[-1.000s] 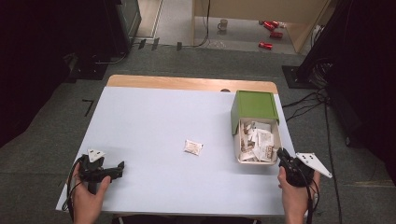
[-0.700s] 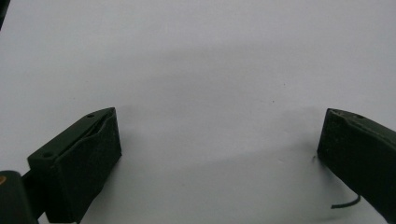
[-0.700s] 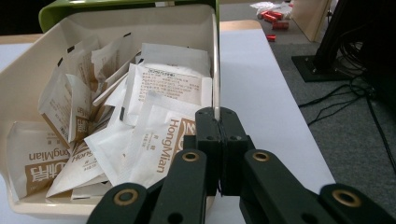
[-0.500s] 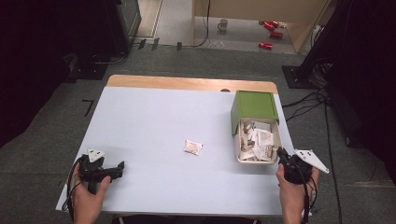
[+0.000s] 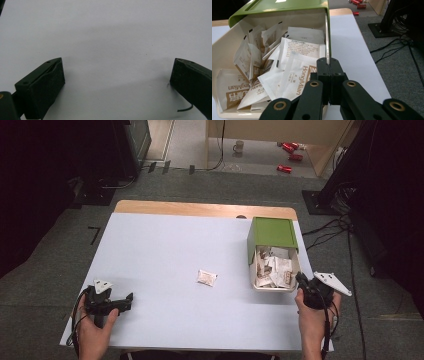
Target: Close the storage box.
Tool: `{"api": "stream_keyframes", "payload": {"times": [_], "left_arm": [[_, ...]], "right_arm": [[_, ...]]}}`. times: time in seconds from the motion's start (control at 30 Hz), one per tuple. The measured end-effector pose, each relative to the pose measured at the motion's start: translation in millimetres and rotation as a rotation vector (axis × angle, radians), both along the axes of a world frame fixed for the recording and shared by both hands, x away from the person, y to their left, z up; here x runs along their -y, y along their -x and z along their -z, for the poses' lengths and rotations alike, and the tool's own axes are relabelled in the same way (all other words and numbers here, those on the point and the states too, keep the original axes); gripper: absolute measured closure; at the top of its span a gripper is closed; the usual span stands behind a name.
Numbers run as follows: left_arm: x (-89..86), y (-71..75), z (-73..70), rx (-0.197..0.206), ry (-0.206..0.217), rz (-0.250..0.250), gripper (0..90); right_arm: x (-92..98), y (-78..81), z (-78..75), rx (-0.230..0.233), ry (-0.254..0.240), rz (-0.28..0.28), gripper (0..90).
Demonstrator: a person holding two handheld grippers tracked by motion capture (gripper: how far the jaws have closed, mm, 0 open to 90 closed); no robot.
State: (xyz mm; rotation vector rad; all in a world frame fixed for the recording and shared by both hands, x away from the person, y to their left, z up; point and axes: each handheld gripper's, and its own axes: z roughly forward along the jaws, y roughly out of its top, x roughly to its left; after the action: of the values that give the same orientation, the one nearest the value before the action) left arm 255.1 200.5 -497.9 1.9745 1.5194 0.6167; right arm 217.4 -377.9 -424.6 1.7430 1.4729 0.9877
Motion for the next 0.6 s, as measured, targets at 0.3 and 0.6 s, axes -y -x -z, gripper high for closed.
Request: {"api": "stream_keyframes", "payload": {"times": [0.3,0.6], "left_arm": [[0.0,0.0,0.0,0.000,0.000,0.000,0.0],[0.0,0.0,0.0,0.000,0.000,0.000,0.0]], "right_arm": [[0.8,-11.1,0.3,-0.001,0.006,-0.001,90.0],[2.5,-22.9,3.6,-0.005,0.002,0.002,90.0]]}}
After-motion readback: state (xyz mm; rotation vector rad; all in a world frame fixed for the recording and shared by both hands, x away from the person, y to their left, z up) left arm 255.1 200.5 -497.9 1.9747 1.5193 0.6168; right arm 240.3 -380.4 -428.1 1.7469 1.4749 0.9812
